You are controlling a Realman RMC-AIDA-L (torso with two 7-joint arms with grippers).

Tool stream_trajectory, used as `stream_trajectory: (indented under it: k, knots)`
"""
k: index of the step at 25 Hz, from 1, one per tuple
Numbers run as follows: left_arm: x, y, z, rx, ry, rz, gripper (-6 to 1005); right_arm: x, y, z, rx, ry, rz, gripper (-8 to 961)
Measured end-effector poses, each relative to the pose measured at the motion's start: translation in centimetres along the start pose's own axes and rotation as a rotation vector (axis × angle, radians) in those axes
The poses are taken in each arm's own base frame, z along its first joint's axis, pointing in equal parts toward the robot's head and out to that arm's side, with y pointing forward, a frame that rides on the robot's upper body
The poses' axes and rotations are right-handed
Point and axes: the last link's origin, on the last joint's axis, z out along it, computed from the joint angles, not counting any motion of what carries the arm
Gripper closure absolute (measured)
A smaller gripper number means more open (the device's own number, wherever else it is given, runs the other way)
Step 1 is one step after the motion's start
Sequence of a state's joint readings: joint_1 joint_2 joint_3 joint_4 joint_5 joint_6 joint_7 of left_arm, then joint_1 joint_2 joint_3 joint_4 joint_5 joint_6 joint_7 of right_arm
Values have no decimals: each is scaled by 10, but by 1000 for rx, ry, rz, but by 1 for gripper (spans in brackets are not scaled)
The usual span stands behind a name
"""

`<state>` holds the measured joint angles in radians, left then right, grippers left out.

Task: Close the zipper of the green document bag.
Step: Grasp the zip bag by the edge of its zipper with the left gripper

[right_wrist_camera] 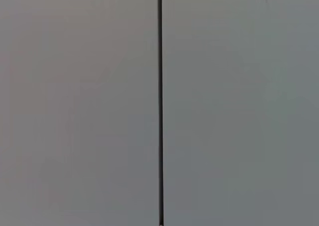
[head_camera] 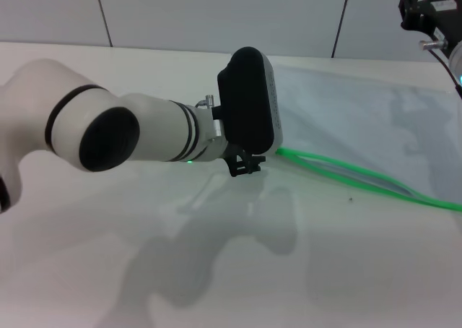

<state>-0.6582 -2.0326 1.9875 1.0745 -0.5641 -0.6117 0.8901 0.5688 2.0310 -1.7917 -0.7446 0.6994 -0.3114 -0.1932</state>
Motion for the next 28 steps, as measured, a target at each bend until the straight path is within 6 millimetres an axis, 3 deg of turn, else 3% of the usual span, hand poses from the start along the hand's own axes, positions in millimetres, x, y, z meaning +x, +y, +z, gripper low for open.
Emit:
stream_trajectory:
  k: [15, 28]
  knots:
    - [15, 4, 4, 24, 41, 71, 444, 0, 0, 0, 1, 0, 1, 619]
    - [14, 4, 6, 45, 29, 130, 431, -1, 0, 0, 2, -2, 1, 620]
